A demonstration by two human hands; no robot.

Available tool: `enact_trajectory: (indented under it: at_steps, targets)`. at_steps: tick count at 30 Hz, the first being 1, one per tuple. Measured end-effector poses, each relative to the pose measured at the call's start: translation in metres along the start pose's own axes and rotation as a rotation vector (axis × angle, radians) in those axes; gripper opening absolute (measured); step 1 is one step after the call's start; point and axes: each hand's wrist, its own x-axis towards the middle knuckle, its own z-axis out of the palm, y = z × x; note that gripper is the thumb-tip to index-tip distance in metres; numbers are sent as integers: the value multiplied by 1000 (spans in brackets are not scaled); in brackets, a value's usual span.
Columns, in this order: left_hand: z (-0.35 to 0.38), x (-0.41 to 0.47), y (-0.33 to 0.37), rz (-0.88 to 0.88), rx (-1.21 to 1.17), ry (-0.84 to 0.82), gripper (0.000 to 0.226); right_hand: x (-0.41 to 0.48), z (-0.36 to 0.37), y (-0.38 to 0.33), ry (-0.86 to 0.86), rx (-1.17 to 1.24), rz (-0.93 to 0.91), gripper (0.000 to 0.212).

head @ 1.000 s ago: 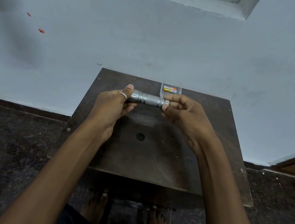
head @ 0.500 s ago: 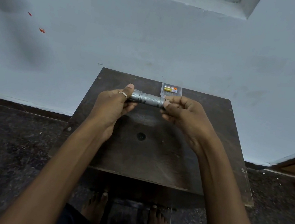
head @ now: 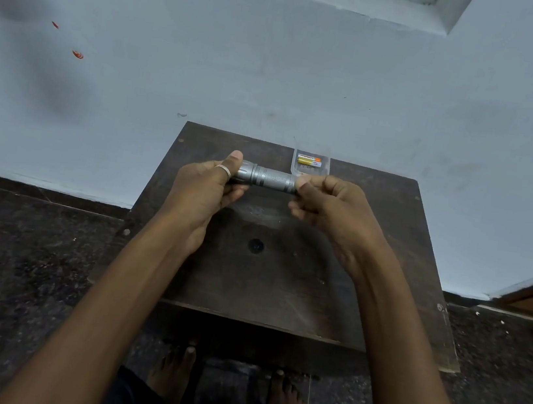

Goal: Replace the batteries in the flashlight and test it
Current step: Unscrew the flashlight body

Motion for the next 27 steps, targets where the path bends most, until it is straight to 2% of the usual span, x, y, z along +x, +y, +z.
enact_trajectory:
  at_steps: [1,4,8,11,14,20,23,27]
  targets:
    - [0,0,1,-2,-6,1,21,1,-2,1,-11,22,-19,13]
    - [-1,-1,2,-2,-7,1,21,2,-4,1,-31,33,-42,30]
    - [0,-2,1,-4,-11,2,20,2,-1,1,10,53,8,14]
    - [1,-3,1,-7,-8,-3,20,2,-1,2,41,-40,48,31]
    - [1,-3,2,-7,-2,-3,20,-1,0,0,41,-65,59,35]
    - [0,-3,3,-5,0,12,21,-1,-2,-2,-2,24,5,8]
    - [-1,-4,4,-4,0,16,21,-1,-5,-4,-19,45,-9,25]
    - [-2,-3,4,-8,-9,18,20,-3,-6,-6,-19,57,1,28]
